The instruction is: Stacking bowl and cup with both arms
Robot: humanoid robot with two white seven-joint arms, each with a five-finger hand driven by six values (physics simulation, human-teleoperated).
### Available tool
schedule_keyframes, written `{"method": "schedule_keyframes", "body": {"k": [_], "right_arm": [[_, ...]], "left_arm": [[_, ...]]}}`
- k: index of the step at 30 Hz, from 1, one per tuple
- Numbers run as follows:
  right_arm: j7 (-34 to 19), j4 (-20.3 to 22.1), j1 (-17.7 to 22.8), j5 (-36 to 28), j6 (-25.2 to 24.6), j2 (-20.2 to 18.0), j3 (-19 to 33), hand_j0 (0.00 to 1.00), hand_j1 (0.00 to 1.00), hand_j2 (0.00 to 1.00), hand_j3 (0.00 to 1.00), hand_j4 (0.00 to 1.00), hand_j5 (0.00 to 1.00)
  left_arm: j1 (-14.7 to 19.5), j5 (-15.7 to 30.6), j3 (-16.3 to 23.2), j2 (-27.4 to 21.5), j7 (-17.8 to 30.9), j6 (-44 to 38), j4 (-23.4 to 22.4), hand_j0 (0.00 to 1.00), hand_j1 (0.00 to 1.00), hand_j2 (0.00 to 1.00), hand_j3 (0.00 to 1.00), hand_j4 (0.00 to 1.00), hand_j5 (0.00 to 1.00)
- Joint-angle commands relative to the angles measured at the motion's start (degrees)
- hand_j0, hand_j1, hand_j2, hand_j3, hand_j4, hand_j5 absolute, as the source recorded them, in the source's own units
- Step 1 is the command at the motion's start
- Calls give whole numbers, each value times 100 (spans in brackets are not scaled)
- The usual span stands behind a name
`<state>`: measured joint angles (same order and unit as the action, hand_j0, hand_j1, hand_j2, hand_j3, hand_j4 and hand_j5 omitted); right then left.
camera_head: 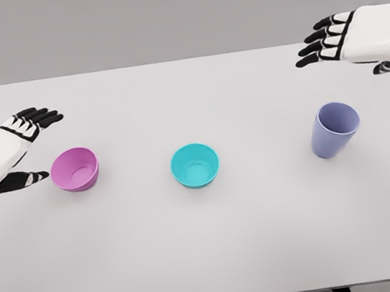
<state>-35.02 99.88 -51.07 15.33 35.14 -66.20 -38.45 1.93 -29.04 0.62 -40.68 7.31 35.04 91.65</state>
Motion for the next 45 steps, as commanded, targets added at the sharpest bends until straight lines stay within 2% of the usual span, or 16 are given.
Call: {"method": "schedule_keyframes", "body": {"k": [1,4,8,10,13,14,15,17,19,22,25,29,31,34,38,45], "right_arm": [[2,14,-9,-13,-14,11,-14,100,100,100,100,100,100],[2,6,9,-48,-14,29,39,100,100,100,100,100,100],[2,-21,35,-66,-14,433,92,100,100,100,100,100,100],[2,-21,53,-66,-14,591,92,100,100,100,100,100,100],[2,-21,62,-92,-14,582,276,100,100,100,100,100,100],[2,-21,53,-92,-14,530,303,100,100,100,100,100,100],[2,-21,53,-92,-14,521,303,100,100,100,100,100,100],[2,-38,62,-92,-14,512,312,100,100,100,100,100,100],[2,-47,132,-83,-14,538,233,100,100,100,100,100,100],[2,-47,246,-74,-14,591,215,100,100,100,100,100,100],[2,-38,255,-74,-14,591,224,100,100,100,100,100,100],[2,-21,246,-74,-14,679,312,100,100,100,100,100,100],[2,-38,255,-92,-14,697,338,100,100,100,100,100,100],[2,-73,264,-92,-14,705,286,100,100,100,100,100,100],[2,-73,422,-92,-14,618,347,100,100,100,100,100,100],[2,-65,457,-92,-14,635,478,100,100,100,100,100,100]], "left_arm": [[0,13,0,17,-2,-4,-6,100,100,100,100,100,100],[0,13,0,8,-2,-4,2,100,100,100,100,100,100],[79,74,-62,-18,191,-4,38,100,100,100,100,100,100],[184,241,-79,-308,753,-4,99,100,100,100,100,100,100],[246,1067,44,-967,2675,-4,450,100,100,100,100,100,100],[343,1208,105,-1196,2769,-4,591,100,100,100,100,100,100],[430,1287,245,-1301,2769,-4,609,100,100,100,100,100,100],[1448,1682,1579,-1661,2769,-4,591,100,100,100,100,100,100],[2267,2086,2626,-1969,2769,-4,591,100,100,100,100,100,100],[3076,2447,3445,-2066,2769,-4,591,100,100,100,100,100,100],[3454,2553,3761,-2066,2769,-4,547,100,100,100,100,100,100],[3603,2860,3867,-2066,2769,-4,459,100,100,100,100,100,100],[3928,2991,4270,-2058,2769,-49,459,100,100,100,100,100,100],[4359,3265,4816,-2058,2769,-1033,477,100,100,100,100,100,100],[4377,3318,4878,-2066,2769,-2325,512,100,100,100,100,100,100],[4368,3238,4930,-2172,2769,-2633,688,99,99,99,99,99,99]]}}
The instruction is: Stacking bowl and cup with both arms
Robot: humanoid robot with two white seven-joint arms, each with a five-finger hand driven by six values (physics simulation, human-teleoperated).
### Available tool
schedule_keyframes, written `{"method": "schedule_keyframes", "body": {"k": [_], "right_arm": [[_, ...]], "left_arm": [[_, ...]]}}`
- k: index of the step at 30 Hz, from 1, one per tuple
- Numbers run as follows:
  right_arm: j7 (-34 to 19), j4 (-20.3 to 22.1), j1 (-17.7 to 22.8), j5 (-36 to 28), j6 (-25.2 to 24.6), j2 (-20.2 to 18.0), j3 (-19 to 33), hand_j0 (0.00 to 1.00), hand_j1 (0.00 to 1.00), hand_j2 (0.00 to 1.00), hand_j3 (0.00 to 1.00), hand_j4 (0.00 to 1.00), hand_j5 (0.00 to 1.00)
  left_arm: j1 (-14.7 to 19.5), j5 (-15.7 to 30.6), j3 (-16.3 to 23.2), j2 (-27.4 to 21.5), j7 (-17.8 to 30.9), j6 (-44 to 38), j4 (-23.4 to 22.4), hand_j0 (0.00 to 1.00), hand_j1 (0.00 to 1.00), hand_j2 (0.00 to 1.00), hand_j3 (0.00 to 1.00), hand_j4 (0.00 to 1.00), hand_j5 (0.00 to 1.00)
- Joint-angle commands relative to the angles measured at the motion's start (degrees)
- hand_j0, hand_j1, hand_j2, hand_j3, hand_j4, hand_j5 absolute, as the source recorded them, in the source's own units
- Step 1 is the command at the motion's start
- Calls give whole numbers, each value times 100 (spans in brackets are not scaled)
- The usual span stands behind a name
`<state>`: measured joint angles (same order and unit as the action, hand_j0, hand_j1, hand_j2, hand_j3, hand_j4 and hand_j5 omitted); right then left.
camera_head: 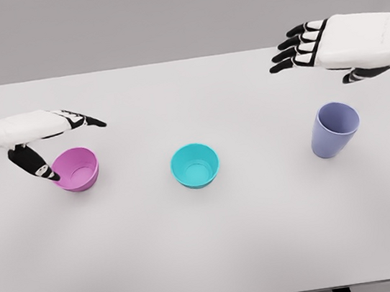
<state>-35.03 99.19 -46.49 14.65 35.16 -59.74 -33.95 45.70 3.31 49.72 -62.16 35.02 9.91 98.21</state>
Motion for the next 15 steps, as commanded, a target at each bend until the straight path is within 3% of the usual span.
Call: {"method": "schedule_keyframes", "body": {"k": [1,15], "right_arm": [[3,12,0,-24,-16,-12,29,100,100,100,100,100,100],[3,-5,0,-24,-16,23,73,100,100,100,100,100,100]], "left_arm": [[0,-58,108,-24,-2,-323,32,100,100,100,100,100,100],[0,-348,398,37,-2,-675,14,100,100,100,100,100,100]]}}
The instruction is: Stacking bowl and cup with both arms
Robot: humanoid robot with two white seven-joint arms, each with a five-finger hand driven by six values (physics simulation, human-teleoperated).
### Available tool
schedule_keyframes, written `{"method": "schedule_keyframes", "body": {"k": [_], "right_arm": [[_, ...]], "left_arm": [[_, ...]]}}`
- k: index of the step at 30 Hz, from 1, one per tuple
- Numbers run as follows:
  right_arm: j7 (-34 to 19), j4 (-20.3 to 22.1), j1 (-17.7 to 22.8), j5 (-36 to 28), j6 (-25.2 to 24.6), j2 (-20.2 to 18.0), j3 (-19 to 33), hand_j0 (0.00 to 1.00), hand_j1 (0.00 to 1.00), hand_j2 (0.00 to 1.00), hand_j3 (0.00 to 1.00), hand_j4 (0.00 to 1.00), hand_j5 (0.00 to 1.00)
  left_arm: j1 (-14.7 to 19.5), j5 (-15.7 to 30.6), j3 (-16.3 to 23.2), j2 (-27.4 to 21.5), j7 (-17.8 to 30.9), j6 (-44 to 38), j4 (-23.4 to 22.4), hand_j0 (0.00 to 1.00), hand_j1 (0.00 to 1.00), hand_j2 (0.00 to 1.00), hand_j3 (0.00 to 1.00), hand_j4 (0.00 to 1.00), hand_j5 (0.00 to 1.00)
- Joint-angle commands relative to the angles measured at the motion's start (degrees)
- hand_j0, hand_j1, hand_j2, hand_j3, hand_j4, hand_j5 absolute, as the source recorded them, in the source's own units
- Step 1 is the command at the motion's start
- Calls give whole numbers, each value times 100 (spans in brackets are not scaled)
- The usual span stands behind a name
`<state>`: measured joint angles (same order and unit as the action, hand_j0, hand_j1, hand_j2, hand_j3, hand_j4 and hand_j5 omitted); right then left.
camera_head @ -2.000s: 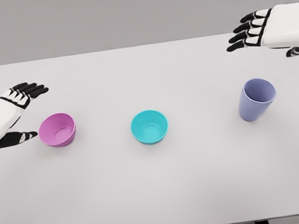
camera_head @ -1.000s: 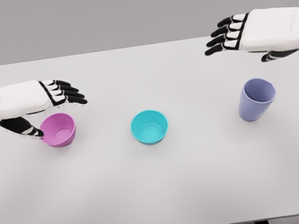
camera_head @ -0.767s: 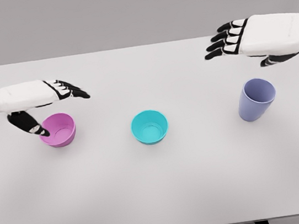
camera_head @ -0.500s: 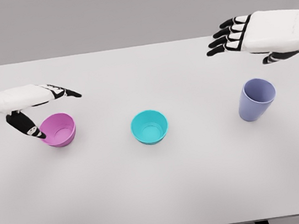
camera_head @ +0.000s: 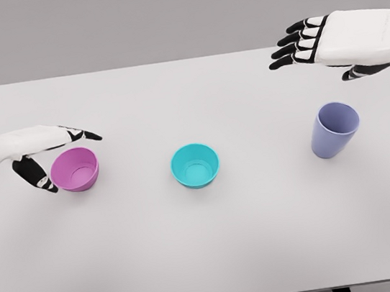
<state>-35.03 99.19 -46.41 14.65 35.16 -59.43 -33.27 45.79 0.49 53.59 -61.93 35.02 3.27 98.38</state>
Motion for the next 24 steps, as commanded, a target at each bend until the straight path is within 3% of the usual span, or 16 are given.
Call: {"method": "schedule_keyframes", "body": {"k": [1,6,24], "right_arm": [[3,-5,-9,-24,-16,-15,4,100,100,100,100,100,100],[3,-14,-9,-24,-16,-7,4,100,100,100,100,100,100],[3,-14,-9,-24,-16,2,4,100,100,100,100,100,100]], "left_arm": [[0,-93,11,6,-2,130,-3,99,99,99,99,99,99],[0,-427,11,14,-2,895,-55,99,99,99,99,99,99],[-27,-743,134,322,-2,842,-556,100,100,100,100,100,100]]}}
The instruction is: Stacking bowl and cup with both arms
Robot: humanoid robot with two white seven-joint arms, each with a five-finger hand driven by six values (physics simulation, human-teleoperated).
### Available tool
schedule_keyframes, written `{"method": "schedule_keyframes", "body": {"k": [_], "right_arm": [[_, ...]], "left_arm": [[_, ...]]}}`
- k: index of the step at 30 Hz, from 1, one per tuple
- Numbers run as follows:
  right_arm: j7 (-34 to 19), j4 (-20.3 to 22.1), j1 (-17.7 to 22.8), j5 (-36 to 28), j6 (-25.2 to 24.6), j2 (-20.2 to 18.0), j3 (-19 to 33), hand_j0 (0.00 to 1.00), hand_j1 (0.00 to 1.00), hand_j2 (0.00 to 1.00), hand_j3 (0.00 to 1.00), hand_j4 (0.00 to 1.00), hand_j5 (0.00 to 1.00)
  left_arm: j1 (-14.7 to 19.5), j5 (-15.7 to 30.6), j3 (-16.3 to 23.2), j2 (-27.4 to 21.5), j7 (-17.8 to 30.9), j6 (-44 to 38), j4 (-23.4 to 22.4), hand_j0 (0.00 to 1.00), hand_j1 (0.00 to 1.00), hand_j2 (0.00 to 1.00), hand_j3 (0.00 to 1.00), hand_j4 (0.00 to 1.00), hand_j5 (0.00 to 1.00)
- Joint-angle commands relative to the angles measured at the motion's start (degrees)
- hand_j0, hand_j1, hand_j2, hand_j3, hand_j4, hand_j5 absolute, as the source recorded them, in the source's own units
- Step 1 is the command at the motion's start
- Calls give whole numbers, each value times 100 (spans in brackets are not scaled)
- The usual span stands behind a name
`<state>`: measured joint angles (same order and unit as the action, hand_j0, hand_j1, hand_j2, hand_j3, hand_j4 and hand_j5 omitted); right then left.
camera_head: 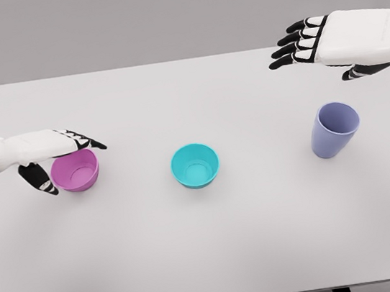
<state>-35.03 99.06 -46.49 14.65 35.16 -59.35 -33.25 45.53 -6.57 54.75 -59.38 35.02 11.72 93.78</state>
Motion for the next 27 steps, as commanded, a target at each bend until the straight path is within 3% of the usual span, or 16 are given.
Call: {"method": "schedule_keyframes", "body": {"k": [1,27], "right_arm": [[3,0,0,-23,-16,-15,3,100,100,100,100,100,100],[3,0,9,-23,-16,-33,-6,100,100,100,100,100,100]], "left_arm": [[0,-38,18,67,-2,-3,-105,100,100,100,100,100,100],[-62,-258,62,348,-2,50,-386,100,100,100,100,100,100]]}}
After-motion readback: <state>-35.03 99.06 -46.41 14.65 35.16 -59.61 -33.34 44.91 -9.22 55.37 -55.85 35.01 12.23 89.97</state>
